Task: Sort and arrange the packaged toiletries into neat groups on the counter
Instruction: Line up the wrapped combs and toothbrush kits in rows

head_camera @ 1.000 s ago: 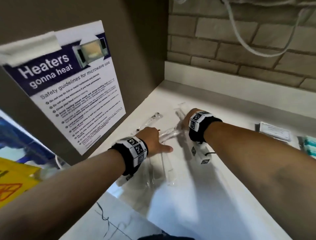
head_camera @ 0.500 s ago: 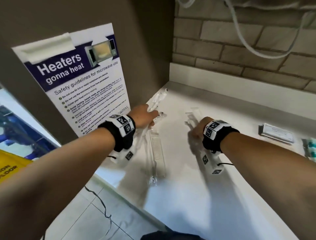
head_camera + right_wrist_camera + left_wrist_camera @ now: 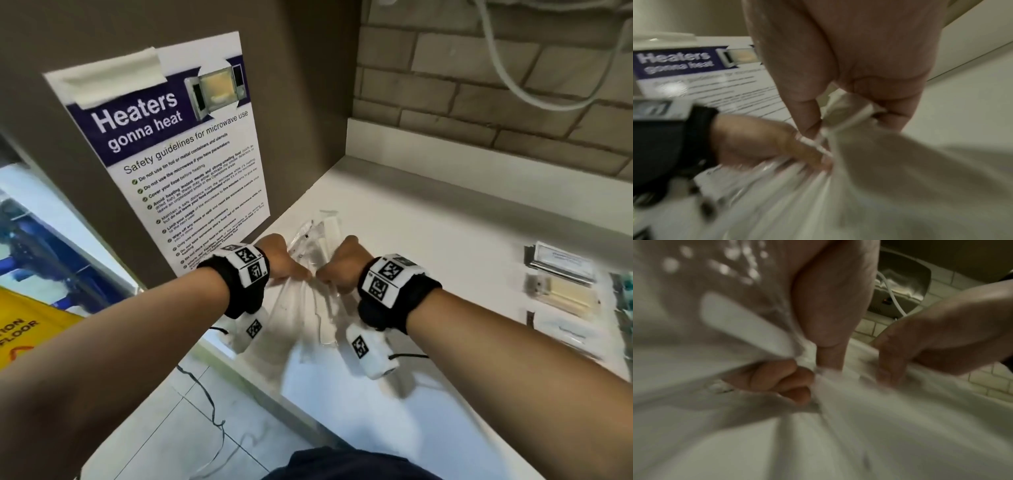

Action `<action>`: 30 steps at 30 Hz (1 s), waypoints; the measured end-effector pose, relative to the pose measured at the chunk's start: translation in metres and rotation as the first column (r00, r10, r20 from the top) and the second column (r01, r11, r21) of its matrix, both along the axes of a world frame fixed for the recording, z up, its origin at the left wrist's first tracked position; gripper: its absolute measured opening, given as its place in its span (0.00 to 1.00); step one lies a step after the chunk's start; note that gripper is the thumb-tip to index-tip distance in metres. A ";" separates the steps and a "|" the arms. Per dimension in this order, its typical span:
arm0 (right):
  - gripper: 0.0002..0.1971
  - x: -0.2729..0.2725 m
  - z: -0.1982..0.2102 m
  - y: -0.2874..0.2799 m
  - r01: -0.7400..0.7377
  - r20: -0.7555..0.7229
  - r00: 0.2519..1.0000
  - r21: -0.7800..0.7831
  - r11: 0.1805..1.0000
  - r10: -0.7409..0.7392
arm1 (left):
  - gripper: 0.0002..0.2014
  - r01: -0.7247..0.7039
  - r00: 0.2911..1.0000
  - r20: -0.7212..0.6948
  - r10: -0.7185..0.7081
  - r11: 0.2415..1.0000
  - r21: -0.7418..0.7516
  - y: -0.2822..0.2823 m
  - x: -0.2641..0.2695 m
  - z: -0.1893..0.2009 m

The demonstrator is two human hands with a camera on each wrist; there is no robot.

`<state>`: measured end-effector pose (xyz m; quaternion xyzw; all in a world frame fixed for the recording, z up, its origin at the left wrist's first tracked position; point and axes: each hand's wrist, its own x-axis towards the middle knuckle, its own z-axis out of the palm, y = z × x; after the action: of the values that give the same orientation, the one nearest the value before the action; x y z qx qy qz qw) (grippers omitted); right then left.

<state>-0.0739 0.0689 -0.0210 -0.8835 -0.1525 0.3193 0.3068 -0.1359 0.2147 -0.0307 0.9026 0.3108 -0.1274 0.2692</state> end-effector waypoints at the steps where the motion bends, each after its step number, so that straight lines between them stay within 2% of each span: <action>1: 0.43 -0.006 -0.002 0.002 0.010 -0.011 1.000 -0.001 1.000 -0.010 | 0.21 -0.013 1.000 0.024 0.013 1.000 0.001 0.002 0.001 0.000; 4: 0.53 -0.017 -0.007 0.005 0.013 0.005 1.000 -0.073 0.997 -0.012 | 0.24 -0.066 0.987 0.143 0.070 0.997 -0.038 0.009 0.006 0.009; 8: 0.49 -0.024 -0.016 0.011 0.021 0.087 0.996 -0.157 0.987 -0.007 | 0.25 -0.038 0.972 0.234 0.033 0.999 0.017 0.013 0.027 0.031; 11: 0.52 -0.027 -0.023 0.016 0.006 0.145 0.989 -0.235 0.972 0.028 | 0.29 0.060 0.983 0.167 -0.080 0.991 0.119 0.006 0.041 0.033; 13: 0.46 -0.024 -0.026 0.015 0.019 0.198 0.980 -0.232 0.973 0.028 | 0.30 0.116 0.990 0.069 -0.125 0.986 0.118 0.004 0.045 0.022; 17: 0.36 -0.009 -0.025 -0.001 0.068 0.227 0.974 -0.237 0.969 -0.013 | 0.24 0.124 0.992 0.014 -0.126 0.985 0.122 0.007 0.054 0.004; 20: 0.36 0.010 -0.021 -0.020 0.133 0.248 0.966 -0.249 0.959 -0.069 | 0.22 0.145 0.988 0.039 -0.149 0.984 0.104 0.001 0.064 0.004; 26: 0.29 0.055 -0.013 -0.074 0.336 0.297 0.912 -0.142 0.931 -0.283 | 0.19 0.158 0.982 0.101 -0.158 0.987 0.003 -0.031 0.099 -0.002; 30: 0.31 0.083 -0.013 -0.109 0.441 0.278 0.878 -0.156 0.884 -0.389 | 0.19 0.194 0.967 0.176 -0.186 0.981 -0.026 -0.065 0.125 -0.005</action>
<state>0.0095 -0.0396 -0.0338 -0.9552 0.0412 0.1517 0.2508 -0.0111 0.1494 -0.0355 0.9298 0.1956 -0.0805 0.3012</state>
